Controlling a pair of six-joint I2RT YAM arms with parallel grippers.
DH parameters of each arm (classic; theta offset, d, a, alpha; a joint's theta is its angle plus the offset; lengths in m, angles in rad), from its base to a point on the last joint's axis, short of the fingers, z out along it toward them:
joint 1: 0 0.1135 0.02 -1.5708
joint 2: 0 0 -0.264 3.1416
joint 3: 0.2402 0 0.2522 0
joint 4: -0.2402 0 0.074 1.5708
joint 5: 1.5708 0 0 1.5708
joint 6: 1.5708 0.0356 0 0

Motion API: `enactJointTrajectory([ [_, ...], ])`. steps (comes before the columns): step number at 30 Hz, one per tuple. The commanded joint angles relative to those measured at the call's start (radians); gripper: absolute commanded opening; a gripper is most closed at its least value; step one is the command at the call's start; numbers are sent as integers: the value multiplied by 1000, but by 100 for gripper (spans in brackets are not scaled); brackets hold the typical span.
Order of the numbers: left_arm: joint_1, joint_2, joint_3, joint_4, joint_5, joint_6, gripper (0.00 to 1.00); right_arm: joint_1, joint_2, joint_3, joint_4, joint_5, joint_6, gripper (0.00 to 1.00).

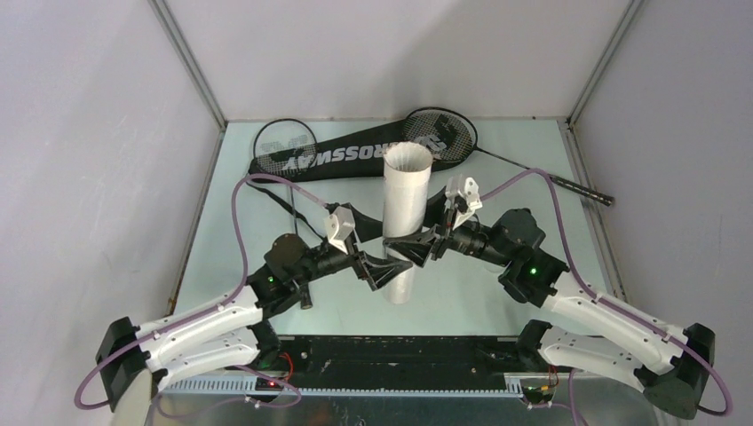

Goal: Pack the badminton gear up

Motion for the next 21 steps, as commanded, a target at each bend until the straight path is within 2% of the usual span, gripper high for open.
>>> enactJointTrajectory([
  [1,-1,24,62,81,12,-29,100,32,14,55,148,-75,-4,52],
  [4,-1,39,77,80,2,-16,100,69,14,55,132,-43,-24,52],
  [6,-1,44,86,75,7,2,96,94,11,54,109,-25,-41,52],
  [11,-1,40,83,72,-20,26,64,125,-10,55,63,0,-40,55],
  [13,-1,32,70,74,-35,36,55,125,-30,55,34,29,-35,67],
  [14,-1,23,63,84,-41,38,51,125,-40,55,22,57,-33,79],
  [15,-1,18,46,93,-56,42,50,125,-62,55,-8,75,-31,83],
  [16,-1,7,37,111,-64,46,48,124,-76,55,-26,115,-30,94],
  [18,-1,-13,8,129,-101,56,45,126,-127,55,-104,189,-35,99],
  [20,-1,-36,-29,130,-155,77,43,125,-186,54,-220,279,-37,99],
  [21,-1,-44,-40,131,-167,95,43,125,-223,54,-323,318,-21,99],
])
